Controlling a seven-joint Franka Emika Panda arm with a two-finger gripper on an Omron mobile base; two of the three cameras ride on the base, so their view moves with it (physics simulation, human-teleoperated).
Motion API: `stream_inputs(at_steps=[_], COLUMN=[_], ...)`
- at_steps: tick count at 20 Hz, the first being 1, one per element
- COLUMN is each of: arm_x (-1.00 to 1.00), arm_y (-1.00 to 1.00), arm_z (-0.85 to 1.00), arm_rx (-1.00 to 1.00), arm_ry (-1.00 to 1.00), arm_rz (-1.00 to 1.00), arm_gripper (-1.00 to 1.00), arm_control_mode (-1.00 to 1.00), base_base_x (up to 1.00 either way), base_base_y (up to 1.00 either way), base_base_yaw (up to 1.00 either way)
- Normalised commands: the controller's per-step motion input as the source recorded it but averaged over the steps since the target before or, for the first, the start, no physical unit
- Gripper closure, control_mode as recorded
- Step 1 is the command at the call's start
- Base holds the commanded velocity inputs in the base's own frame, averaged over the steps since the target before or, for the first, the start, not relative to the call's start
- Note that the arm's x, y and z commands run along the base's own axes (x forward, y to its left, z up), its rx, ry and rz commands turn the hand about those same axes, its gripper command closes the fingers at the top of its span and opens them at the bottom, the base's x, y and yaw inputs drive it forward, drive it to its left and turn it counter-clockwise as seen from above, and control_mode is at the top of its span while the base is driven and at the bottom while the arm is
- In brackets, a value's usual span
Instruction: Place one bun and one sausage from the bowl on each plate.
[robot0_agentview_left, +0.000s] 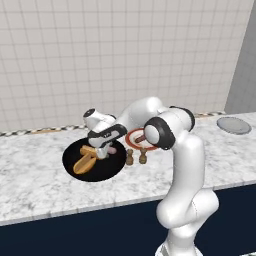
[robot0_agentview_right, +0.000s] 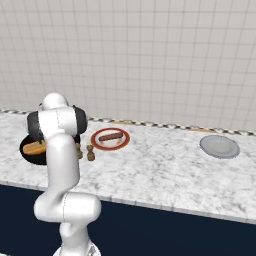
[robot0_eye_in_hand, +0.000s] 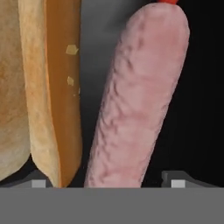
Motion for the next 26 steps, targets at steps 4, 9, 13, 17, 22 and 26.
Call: stream_inputs(at_steps=[4, 9, 13, 17, 22, 26], arm_x=[-0.05, -0.82, -0.93, -1.00, -0.96, -0.17], arm_y=[0.00, 0.00, 0.00, -0.60, -0.95, -0.25], arm_z=[-0.37, 0.42, 1.00, 1.00, 0.80, 0.12], arm_rx=[-0.03, 0.02, 0.06, 0.21, 0.32, 0.07], arm_ry=[0.01, -0.11, -0.39, -0.17, -0.05, 0.00], arm_rz=[0.03, 0.00, -0.13, -0.32, -0.33, -0.08], arm_gripper=[1.00, 1.00, 1.00, 1.00, 1.00, 1.00], arm_control_mode=[-1.00, -1.00, -1.00, -1.00, -1.00, 1.00], base_base_x=[0.00, 0.00, 0.00, 0.00, 0.00, -0.37], base_base_y=[0.00, 0.00, 0.00, 0.00, 0.00, -0.75], base_base_yaw=[0.00, 0.00, 0.00, 0.00, 0.00, -0.21])
